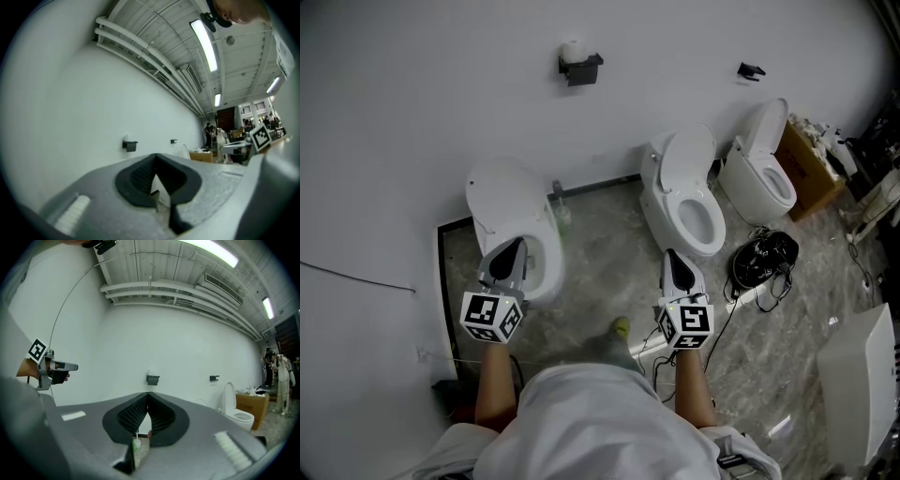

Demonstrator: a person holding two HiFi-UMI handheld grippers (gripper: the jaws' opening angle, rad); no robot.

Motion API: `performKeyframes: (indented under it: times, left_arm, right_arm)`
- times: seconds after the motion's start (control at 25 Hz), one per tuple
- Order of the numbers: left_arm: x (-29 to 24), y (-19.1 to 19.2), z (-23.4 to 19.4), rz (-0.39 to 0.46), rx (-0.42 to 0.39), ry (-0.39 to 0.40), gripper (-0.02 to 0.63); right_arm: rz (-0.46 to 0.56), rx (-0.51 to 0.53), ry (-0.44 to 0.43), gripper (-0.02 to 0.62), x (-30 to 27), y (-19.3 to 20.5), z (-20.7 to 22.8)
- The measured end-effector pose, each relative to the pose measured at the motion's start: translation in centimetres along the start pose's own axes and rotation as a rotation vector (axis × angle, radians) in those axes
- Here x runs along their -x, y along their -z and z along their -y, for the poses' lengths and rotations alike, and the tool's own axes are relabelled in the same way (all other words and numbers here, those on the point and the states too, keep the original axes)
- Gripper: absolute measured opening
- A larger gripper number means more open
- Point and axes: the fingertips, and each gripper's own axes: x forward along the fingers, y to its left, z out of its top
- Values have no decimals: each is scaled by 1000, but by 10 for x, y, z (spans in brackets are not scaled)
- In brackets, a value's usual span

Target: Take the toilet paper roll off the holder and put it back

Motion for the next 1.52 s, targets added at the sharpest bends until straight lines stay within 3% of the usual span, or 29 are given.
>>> performKeyframes:
  times: [0.52,1.12,1.52]
  left_arm:
    - [-100,12,-15,-25,-4,-29,0]
    - [-259,15,-24,-49,6,-117,0]
    - [-315,28,-21,-76,33,-122,0]
  right_arm:
    - [-9,-16,-31,3,-92,15,67]
    - [-22,-43,-98,3,-227,20,182]
    - [-42,-20,-130,3,-271,25,210]
